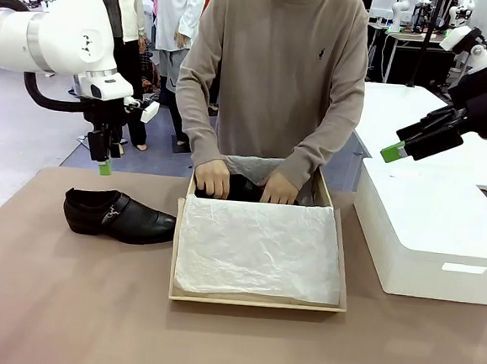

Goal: Pack the shoes into the box.
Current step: Place the other shoe of the Shoes into the Shoes Box.

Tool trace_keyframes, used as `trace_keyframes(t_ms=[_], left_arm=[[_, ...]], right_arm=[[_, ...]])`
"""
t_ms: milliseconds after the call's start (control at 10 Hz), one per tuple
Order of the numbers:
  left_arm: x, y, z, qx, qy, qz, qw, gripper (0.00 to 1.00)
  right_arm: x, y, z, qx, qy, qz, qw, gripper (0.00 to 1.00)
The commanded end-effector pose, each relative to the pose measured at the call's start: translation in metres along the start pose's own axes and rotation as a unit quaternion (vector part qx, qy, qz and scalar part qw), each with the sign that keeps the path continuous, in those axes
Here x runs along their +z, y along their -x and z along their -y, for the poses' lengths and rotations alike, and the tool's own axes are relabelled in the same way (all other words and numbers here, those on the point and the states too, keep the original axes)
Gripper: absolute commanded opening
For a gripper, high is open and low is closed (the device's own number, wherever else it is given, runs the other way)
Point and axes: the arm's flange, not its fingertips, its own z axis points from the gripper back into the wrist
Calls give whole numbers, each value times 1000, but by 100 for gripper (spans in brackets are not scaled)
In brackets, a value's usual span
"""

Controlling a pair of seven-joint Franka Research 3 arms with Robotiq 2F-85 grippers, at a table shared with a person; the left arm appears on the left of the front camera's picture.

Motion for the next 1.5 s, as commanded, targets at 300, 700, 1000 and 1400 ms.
trace_keyframes(t_ms=[300,700,1000,1400], left_arm=[[-12,25,-11,-21,-11,10,1000,100],[-11,22,-13,-10,-7,3,1000,100],[-11,22,-13,-10,-7,3,1000,100],[-14,26,-10,0,-16,2,1000,100]], right_arm=[[0,0,1,-1,0,2,1000,100],[0,0,1,-1,0,2,1000,100],[0,0,1,-1,0,2,1000,100],[0,0,1,-1,0,2,1000,100]])
